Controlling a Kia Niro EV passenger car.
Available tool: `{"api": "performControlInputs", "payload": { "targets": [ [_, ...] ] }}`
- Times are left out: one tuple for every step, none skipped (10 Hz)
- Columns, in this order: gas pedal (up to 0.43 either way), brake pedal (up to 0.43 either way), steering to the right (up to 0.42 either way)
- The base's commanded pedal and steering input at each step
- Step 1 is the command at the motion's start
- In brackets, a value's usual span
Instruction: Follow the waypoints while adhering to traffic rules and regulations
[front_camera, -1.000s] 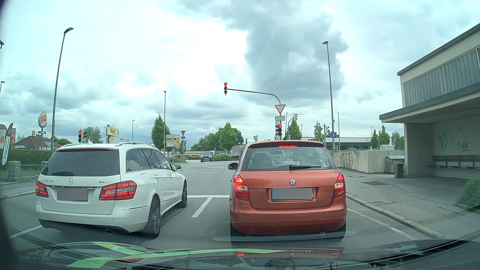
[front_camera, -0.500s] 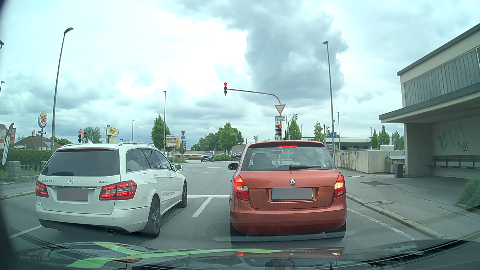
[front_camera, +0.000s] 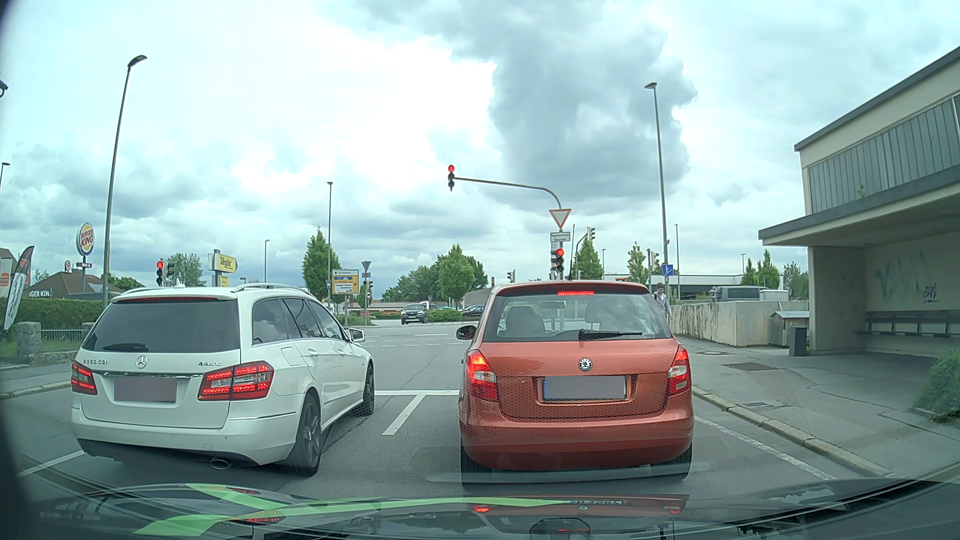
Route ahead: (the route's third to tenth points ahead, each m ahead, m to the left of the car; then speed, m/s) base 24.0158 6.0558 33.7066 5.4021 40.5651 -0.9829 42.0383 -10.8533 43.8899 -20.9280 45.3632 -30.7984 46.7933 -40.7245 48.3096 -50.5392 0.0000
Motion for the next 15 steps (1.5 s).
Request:
{"api": "performControlInputs", "payload": {
  "targets": [
    [0.0, 0.244, -0.002],
    [0.0, 0.244, -0.002],
    [0.0, 0.244, -0.002],
    [0.0, 0.244, -0.002],
    [0.0, 0.244, -0.002],
    [0.0, 0.244, -0.002],
    [0.0, 0.244, -0.002],
    [0.0, 0.244, -0.002],
    [0.0, 0.244, -0.002],
    [0.0, 0.244, -0.002],
    [0.0, 0.244, -0.002],
    [0.0, 0.244, -0.002],
    [0.0, 0.244, -0.002],
    [0.0, 0.244, -0.002],
    [0.0, 0.244, -0.002]
  ]
}}
